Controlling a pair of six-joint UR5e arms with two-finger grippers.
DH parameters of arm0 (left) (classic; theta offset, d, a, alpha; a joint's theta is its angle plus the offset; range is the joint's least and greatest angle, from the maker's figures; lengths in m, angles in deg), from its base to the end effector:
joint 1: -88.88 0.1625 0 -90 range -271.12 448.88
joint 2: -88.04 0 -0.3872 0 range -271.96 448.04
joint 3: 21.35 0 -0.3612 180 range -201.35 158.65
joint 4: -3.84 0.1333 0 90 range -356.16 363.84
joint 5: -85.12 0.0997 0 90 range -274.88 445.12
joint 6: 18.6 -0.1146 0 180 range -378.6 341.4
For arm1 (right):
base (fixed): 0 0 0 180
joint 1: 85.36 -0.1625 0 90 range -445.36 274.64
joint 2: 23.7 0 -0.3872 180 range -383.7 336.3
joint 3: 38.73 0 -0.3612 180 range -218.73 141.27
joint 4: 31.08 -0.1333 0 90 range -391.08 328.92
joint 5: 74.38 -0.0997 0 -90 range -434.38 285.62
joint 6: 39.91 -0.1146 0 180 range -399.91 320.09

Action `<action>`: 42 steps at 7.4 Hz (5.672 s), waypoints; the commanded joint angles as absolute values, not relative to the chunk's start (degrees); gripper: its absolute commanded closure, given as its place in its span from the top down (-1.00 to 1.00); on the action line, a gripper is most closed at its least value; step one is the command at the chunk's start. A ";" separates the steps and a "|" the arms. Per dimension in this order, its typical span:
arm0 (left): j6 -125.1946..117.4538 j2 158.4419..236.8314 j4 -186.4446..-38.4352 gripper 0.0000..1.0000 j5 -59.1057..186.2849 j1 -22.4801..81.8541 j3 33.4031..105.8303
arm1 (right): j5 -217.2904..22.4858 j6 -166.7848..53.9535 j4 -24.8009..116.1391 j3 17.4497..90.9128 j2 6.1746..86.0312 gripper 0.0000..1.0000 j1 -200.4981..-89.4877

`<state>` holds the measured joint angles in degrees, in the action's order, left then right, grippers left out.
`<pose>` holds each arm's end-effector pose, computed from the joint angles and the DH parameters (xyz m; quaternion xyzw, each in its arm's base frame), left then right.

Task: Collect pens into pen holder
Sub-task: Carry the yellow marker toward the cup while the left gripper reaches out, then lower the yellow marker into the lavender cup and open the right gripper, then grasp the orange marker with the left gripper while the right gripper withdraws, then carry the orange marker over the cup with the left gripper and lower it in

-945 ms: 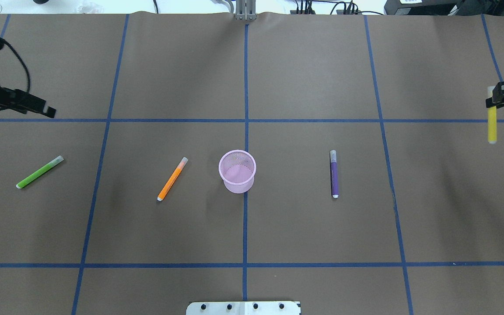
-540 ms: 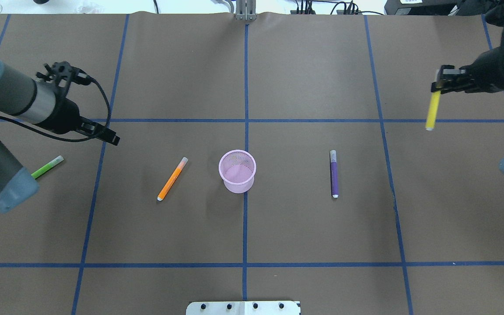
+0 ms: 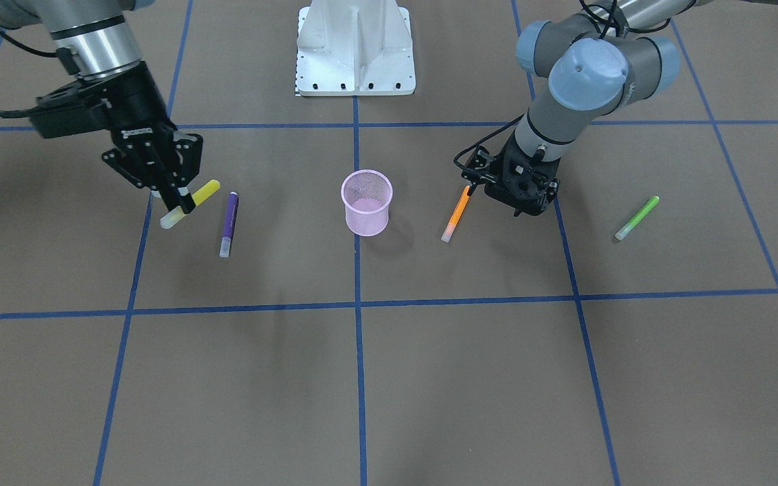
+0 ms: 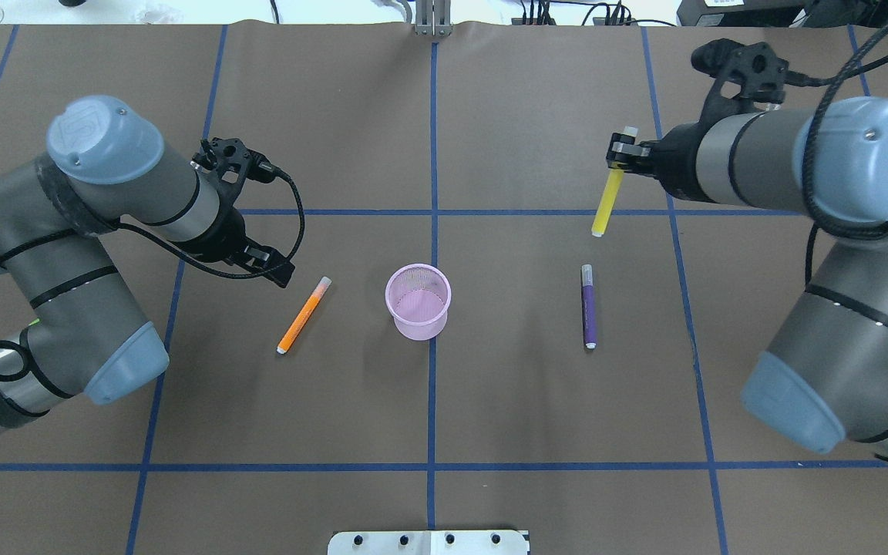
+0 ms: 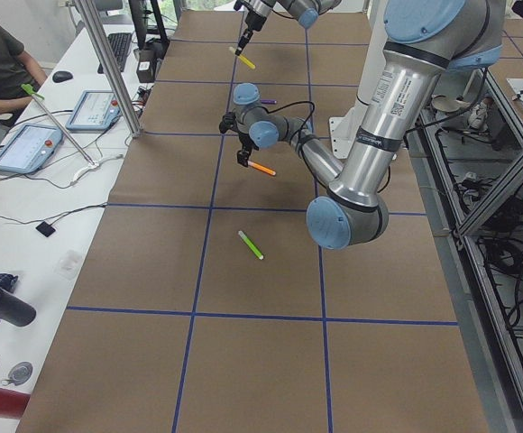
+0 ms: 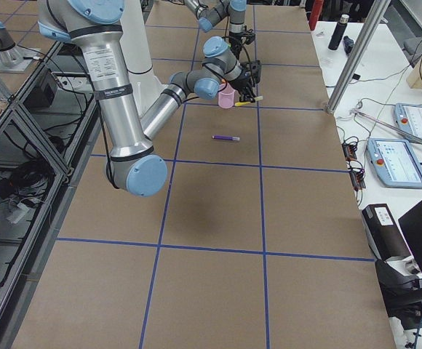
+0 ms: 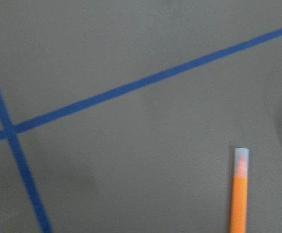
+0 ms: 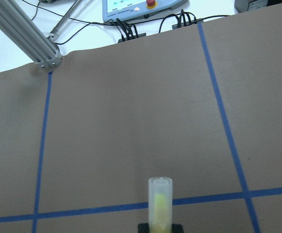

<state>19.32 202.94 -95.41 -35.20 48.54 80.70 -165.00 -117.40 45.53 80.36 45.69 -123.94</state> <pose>0.4025 -0.4408 0.2931 0.1069 0.4357 0.1929 0.8727 -0.3220 -0.4258 0.2124 0.2214 -0.4740 0.1895 0.8309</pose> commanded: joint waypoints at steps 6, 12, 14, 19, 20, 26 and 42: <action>20.25 203.35 -95.04 0.98 -34.67 49.51 80.86 | -140.15 -131.14 53.65 67.92 28.18 -1.00 -104.79; 22.18 203.44 -95.04 0.98 -34.67 52.40 80.51 | -138.19 -131.14 52.15 63.31 27.27 -0.98 -102.94; 22.00 204.32 -95.13 0.98 -34.59 53.45 79.64 | -138.10 -130.97 52.15 63.92 28.23 0.99 -102.85; 21.13 208.79 -95.39 0.73 -32.04 54.51 73.15 | -148.51 -125.02 52.33 79.64 38.84 1.00 -107.39; 21.04 210.37 -95.48 0.57 -32.04 54.52 70.95 | -152.04 -122.90 52.07 80.97 41.66 1.00 -109.94; 15.51 211.09 -94.34 0.37 -29.84 54.78 67.51 | -172.09 -105.24 51.89 85.90 53.98 1.00 -124.46; 22.09 214.33 -88.62 -1.00 -17.46 54.86 84.89 | -185.89 -95.86 51.89 84.85 58.11 1.00 -138.42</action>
<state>20.60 213.23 -88.29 -21.30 53.96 82.43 -182.57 -100.35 51.88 85.36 56.41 -135.05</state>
